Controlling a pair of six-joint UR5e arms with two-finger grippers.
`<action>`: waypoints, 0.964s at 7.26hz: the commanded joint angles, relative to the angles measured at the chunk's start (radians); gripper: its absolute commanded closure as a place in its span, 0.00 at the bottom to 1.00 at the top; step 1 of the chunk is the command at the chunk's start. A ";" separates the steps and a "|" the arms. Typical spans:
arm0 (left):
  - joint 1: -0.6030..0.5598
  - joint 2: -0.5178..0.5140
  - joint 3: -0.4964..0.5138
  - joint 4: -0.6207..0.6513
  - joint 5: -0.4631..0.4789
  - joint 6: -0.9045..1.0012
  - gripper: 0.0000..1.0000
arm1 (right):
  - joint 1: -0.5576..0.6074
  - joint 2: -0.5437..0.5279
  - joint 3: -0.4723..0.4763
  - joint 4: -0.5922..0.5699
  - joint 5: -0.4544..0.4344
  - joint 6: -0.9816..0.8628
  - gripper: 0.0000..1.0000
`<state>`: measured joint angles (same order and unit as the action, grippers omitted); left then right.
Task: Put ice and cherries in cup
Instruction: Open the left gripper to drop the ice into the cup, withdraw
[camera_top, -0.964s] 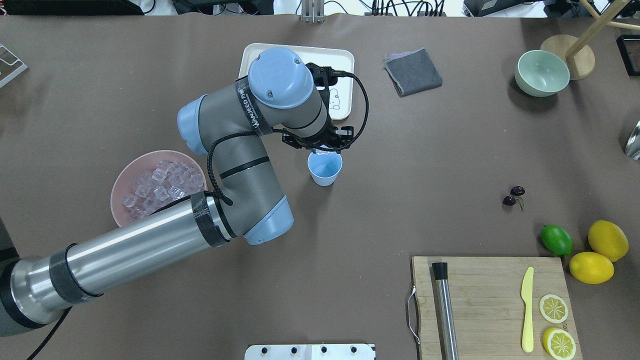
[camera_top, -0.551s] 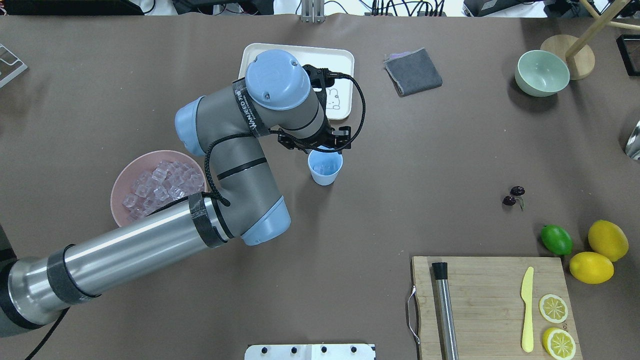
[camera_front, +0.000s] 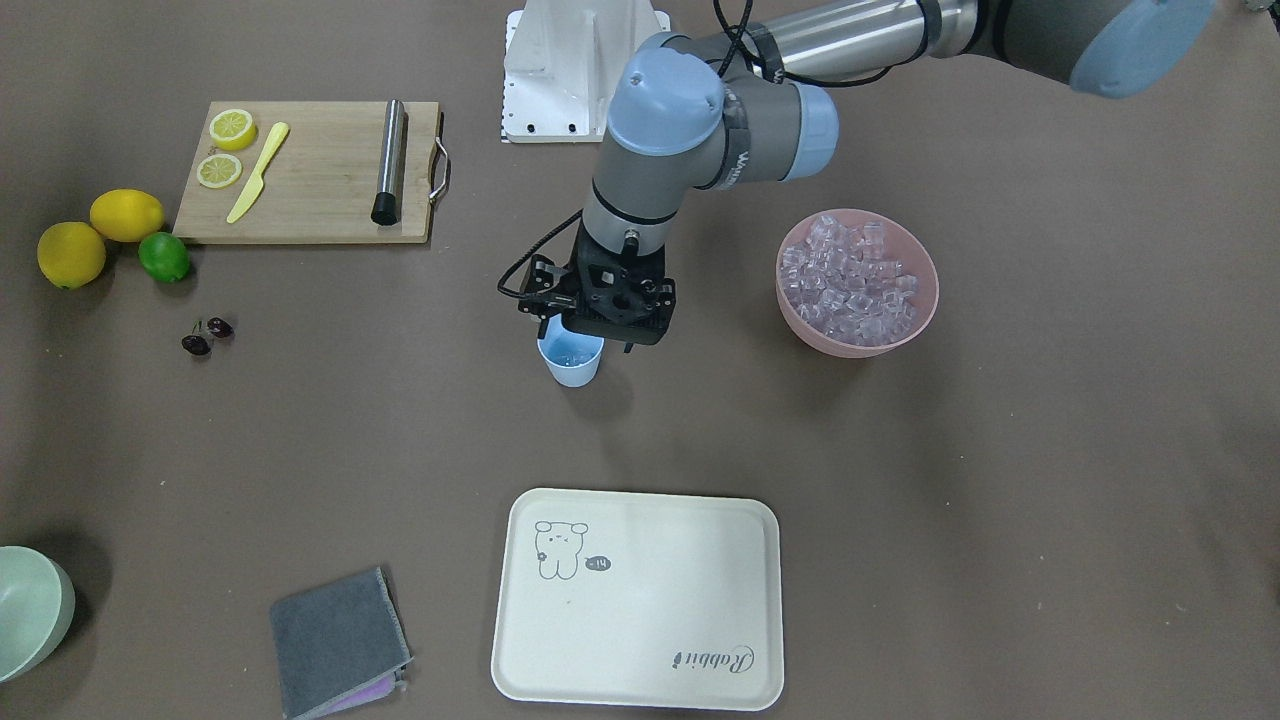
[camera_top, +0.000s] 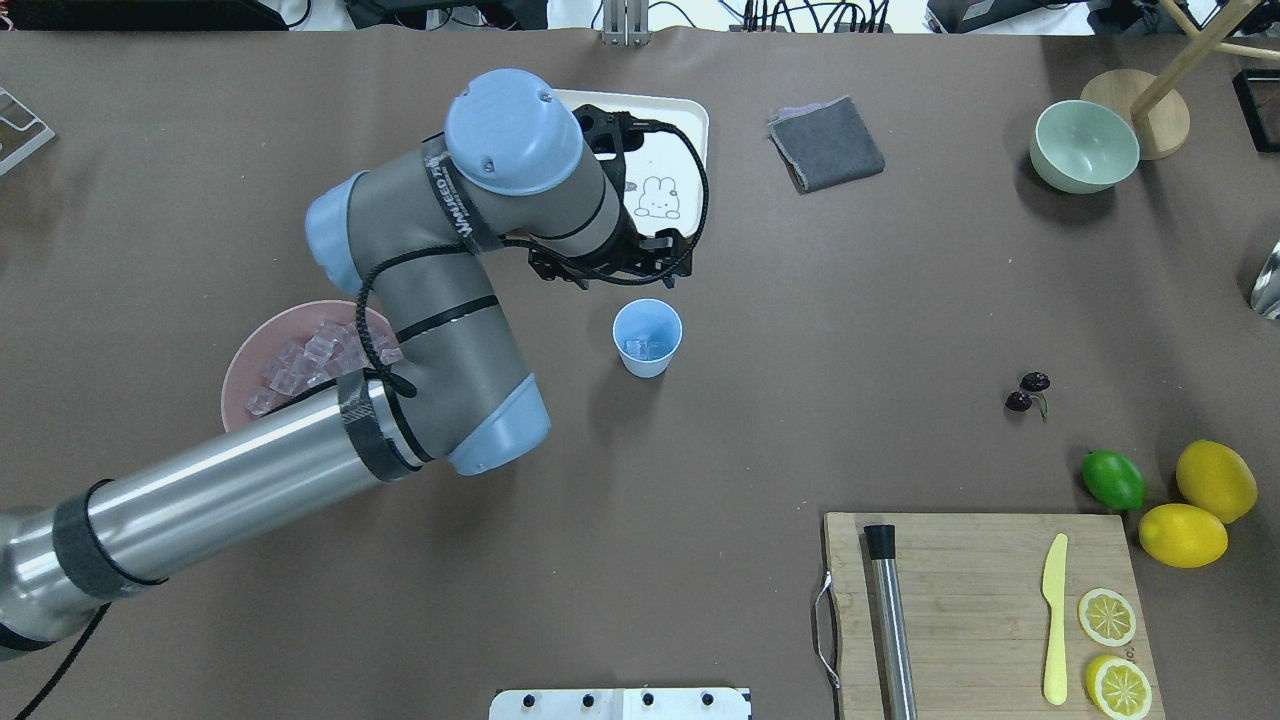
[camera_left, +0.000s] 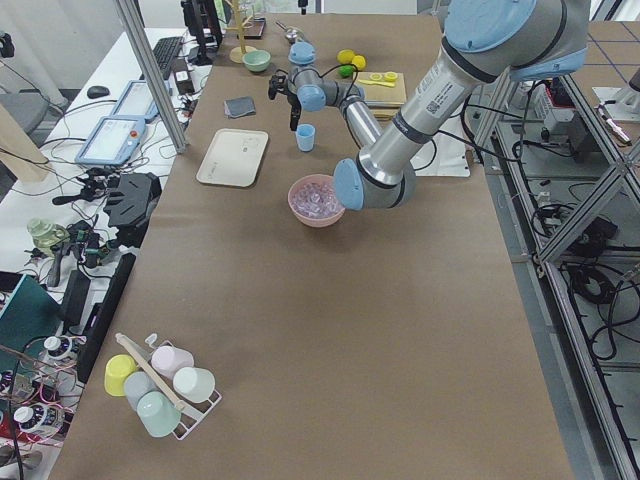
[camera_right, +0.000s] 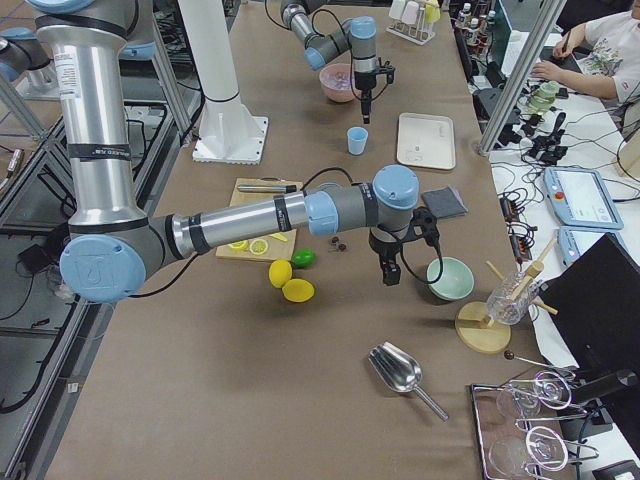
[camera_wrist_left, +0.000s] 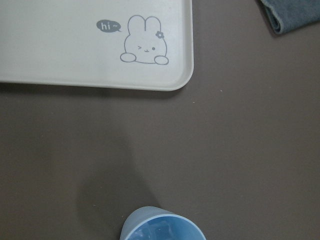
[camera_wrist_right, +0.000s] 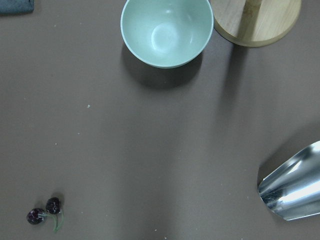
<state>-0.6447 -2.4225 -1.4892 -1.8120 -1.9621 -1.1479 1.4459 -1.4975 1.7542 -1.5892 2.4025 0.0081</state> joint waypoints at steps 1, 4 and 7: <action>-0.119 0.162 -0.116 0.003 -0.095 0.083 0.02 | -0.045 0.005 0.007 0.000 0.001 0.000 0.00; -0.248 0.528 -0.358 0.000 -0.179 0.183 0.02 | -0.076 0.016 0.007 0.006 0.003 0.024 0.00; -0.178 0.582 -0.347 -0.035 -0.128 0.179 0.03 | -0.076 0.014 0.022 0.008 0.004 0.058 0.00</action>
<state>-0.8580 -1.8555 -1.8377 -1.8276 -2.1169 -0.9619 1.3706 -1.4829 1.7727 -1.5819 2.4066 0.0585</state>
